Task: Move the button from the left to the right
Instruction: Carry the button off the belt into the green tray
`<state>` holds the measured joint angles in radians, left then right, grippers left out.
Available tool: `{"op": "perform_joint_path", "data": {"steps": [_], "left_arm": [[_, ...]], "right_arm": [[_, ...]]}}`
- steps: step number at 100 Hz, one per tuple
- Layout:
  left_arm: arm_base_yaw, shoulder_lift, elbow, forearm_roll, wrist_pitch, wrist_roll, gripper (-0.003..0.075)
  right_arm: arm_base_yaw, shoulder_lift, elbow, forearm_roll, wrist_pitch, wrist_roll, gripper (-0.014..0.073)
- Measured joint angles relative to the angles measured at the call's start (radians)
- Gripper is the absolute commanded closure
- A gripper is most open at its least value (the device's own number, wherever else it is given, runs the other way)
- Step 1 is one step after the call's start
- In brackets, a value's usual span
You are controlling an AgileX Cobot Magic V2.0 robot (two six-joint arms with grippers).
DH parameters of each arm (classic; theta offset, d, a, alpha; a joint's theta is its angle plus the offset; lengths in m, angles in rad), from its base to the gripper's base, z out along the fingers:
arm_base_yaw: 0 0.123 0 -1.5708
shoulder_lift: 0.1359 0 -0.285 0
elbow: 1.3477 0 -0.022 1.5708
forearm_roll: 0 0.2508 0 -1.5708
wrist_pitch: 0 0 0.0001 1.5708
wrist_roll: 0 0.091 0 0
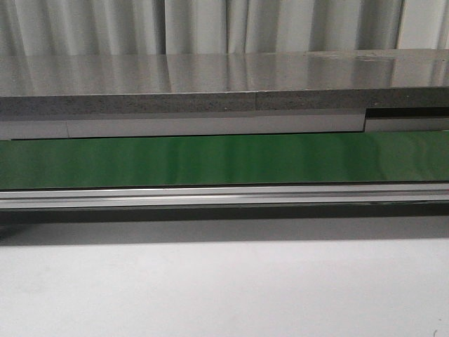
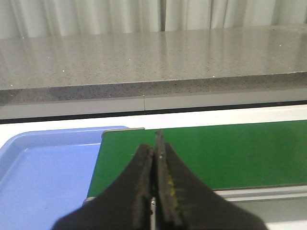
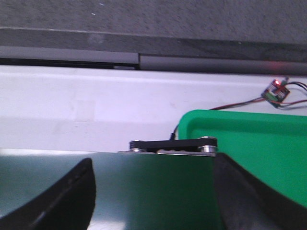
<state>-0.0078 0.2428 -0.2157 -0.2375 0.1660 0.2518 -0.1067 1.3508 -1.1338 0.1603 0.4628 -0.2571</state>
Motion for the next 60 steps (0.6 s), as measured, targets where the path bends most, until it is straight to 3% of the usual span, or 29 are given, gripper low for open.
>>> {"op": "perform_joint_path", "data": {"steps": [29, 60], "left_arm": [[0.000, 0.000, 0.000, 0.000, 0.000, 0.000, 0.0741], [0.000, 0.000, 0.000, 0.000, 0.000, 0.000, 0.0741]], "right_arm": [[0.156, -0.368, 0.364, 0.027, -0.156, 0.000, 0.0074], [0.167, -0.781, 0.667, 0.047, -0.168, 0.000, 0.0074]]}}
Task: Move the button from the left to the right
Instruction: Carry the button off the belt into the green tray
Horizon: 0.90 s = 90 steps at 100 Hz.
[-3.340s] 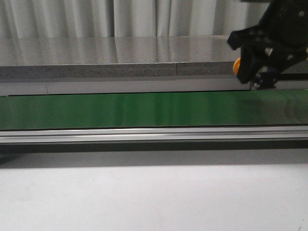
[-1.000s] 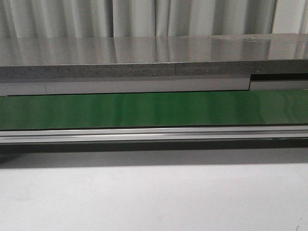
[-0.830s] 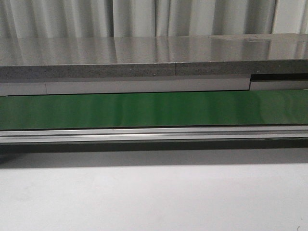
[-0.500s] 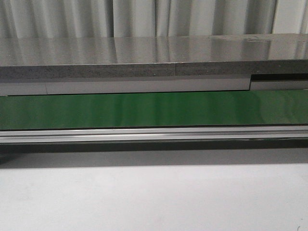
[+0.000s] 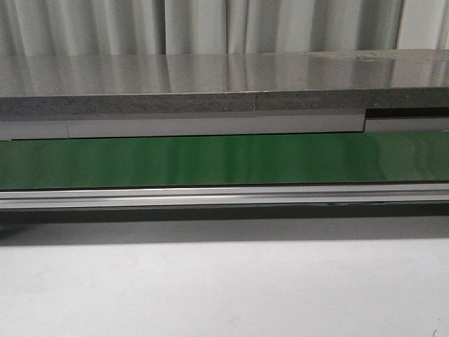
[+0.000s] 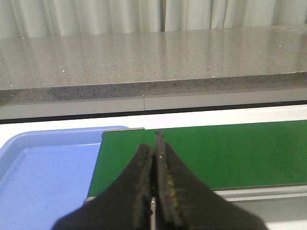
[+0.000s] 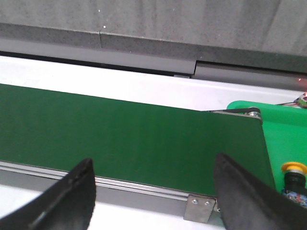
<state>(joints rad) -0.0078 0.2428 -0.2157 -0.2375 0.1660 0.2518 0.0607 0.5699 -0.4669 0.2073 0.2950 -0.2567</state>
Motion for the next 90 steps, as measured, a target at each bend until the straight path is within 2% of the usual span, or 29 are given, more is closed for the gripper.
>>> {"op": "perform_joint_path", "data": {"steps": [20, 27, 36, 62, 90], "left_arm": [[0.000, 0.000, 0.000, 0.000, 0.000, 0.000, 0.0741], [0.000, 0.000, 0.000, 0.000, 0.000, 0.000, 0.0741], [0.000, 0.000, 0.000, 0.000, 0.000, 0.000, 0.0741], [0.000, 0.000, 0.000, 0.000, 0.000, 0.000, 0.0741], [0.000, 0.000, 0.000, 0.000, 0.000, 0.000, 0.0741]], "right_arm": [[0.000, -0.229, 0.083, 0.003, 0.023, 0.000, 0.0078], [0.000, -0.275, 0.093, 0.003, 0.032, 0.000, 0.0116], [0.000, -0.302, 0.097, 0.003, 0.035, 0.000, 0.0225], [0.000, -0.306, 0.098, 0.007, 0.037, 0.000, 0.0664], [0.000, -0.306, 0.098, 0.007, 0.037, 0.000, 0.0662]]}}
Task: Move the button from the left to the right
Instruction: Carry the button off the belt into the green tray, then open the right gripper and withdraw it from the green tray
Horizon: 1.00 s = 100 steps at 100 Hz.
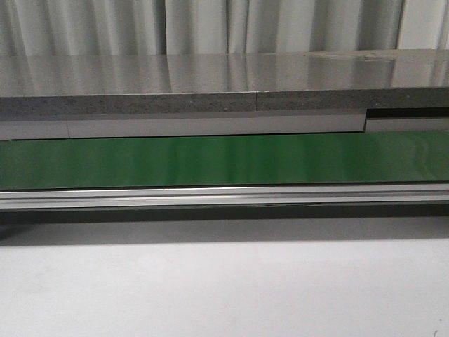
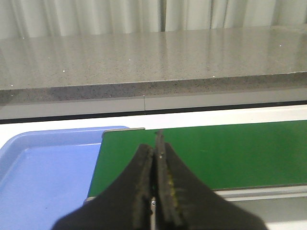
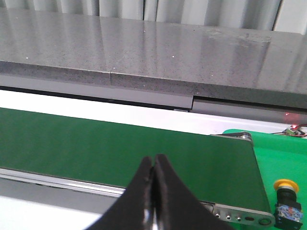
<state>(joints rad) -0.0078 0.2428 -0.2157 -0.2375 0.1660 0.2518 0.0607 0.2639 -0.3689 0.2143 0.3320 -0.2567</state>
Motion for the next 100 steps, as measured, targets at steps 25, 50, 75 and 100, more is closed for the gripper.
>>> {"op": "perform_joint_path", "data": {"steps": [25, 50, 75, 100], "left_arm": [[0.000, 0.000, 0.000, 0.000, 0.000, 0.000, 0.0741], [0.000, 0.000, 0.000, 0.000, 0.000, 0.000, 0.0741], [0.000, 0.000, 0.000, 0.000, 0.000, 0.000, 0.0741], [0.000, 0.000, 0.000, 0.000, 0.000, 0.000, 0.0741]], "right_arm": [[0.000, 0.000, 0.000, 0.000, 0.000, 0.000, 0.0662], [0.000, 0.000, 0.000, 0.000, 0.000, 0.002, 0.0662], [0.000, 0.000, 0.008, 0.000, -0.008, 0.002, 0.0662], [0.000, -0.049, 0.136, -0.127, -0.133, 0.187, 0.0662]]}}
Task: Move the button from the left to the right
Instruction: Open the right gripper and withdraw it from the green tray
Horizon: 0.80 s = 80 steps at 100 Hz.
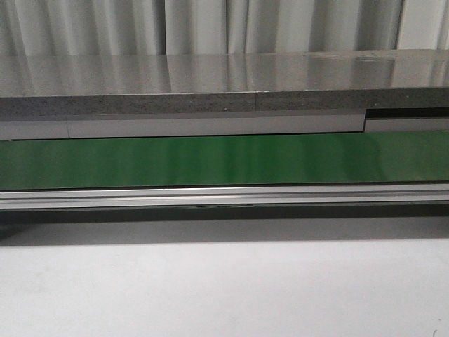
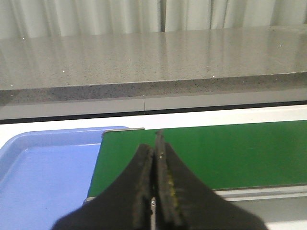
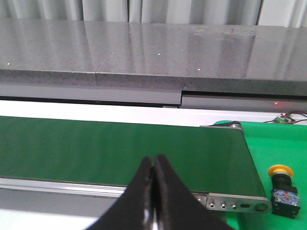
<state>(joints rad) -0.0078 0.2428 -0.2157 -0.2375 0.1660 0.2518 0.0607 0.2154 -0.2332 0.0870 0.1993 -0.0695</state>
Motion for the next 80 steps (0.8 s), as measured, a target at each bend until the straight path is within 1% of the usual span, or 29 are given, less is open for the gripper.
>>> {"op": "perform_joint_path", "data": {"steps": [12, 34, 54, 80], "left_arm": [[0.000, 0.000, 0.000, 0.000, 0.000, 0.000, 0.0741], [0.000, 0.000, 0.000, 0.000, 0.000, 0.000, 0.0741], [0.000, -0.001, 0.000, 0.000, 0.000, 0.000, 0.0741], [0.000, -0.001, 0.000, 0.000, 0.000, 0.000, 0.0741]], "right_arm": [[0.000, -0.077, 0.068, -0.033, -0.022, 0.070, 0.0662], [0.000, -0.217, 0.183, -0.037, -0.034, 0.086, 0.0662], [0.000, -0.226, 0.255, -0.036, -0.057, 0.086, 0.0662], [0.000, -0.226, 0.260, -0.029, -0.067, 0.089, 0.0662]]}}
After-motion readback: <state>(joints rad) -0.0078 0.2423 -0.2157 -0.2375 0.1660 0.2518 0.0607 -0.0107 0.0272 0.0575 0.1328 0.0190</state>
